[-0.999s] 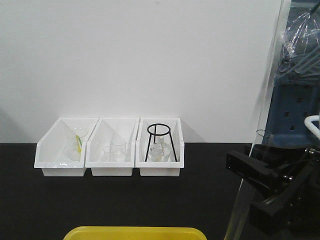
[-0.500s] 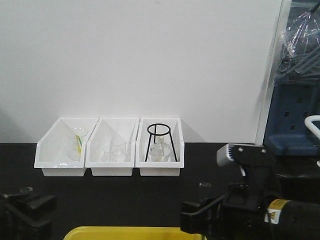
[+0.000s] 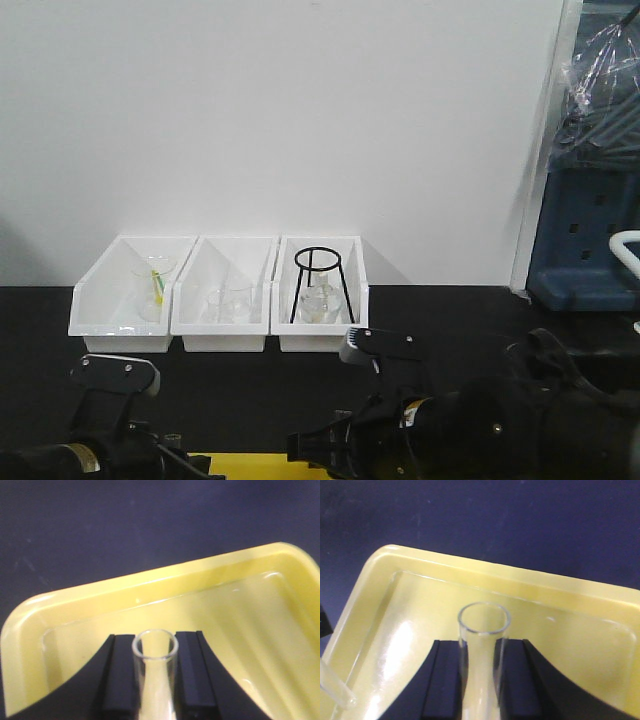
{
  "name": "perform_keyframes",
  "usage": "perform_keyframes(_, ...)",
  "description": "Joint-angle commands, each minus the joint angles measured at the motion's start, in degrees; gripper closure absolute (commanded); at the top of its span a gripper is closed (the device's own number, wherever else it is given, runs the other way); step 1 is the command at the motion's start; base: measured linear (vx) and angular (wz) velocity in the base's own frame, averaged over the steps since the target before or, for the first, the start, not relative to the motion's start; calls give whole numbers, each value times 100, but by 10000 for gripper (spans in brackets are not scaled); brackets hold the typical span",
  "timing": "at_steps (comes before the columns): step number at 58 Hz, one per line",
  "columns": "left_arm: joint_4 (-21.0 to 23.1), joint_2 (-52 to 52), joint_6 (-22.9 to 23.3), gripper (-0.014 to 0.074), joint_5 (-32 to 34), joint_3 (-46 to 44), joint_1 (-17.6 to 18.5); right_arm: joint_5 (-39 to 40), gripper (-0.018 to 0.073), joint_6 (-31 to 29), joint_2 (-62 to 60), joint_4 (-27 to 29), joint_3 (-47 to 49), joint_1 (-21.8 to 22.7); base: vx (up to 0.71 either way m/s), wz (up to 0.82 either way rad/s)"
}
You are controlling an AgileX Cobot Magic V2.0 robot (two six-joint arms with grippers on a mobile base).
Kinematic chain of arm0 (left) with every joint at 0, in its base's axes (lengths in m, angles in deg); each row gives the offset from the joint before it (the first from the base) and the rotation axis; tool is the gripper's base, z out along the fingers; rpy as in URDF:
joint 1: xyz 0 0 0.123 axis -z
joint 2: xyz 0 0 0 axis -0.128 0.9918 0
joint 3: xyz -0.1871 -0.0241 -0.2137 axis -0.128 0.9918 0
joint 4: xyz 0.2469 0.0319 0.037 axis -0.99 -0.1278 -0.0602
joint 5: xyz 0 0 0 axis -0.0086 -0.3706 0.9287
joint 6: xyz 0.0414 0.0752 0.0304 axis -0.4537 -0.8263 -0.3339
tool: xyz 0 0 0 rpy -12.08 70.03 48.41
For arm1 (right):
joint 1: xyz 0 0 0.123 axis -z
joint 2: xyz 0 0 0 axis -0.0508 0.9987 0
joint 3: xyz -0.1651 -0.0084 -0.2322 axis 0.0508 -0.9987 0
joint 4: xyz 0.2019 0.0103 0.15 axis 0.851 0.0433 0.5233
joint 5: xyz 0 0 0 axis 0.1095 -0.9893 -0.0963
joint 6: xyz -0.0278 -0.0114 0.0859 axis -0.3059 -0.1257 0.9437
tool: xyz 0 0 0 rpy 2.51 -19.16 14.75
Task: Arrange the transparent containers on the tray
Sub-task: 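Lower both held tubes onto the yellow tray and open grippers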
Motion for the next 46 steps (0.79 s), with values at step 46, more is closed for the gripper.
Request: perform_keyframes(46, 110, 1120, 67, 300, 295, -340, 33, -9, 365, -33, 946, 73, 316, 18, 0, 0)
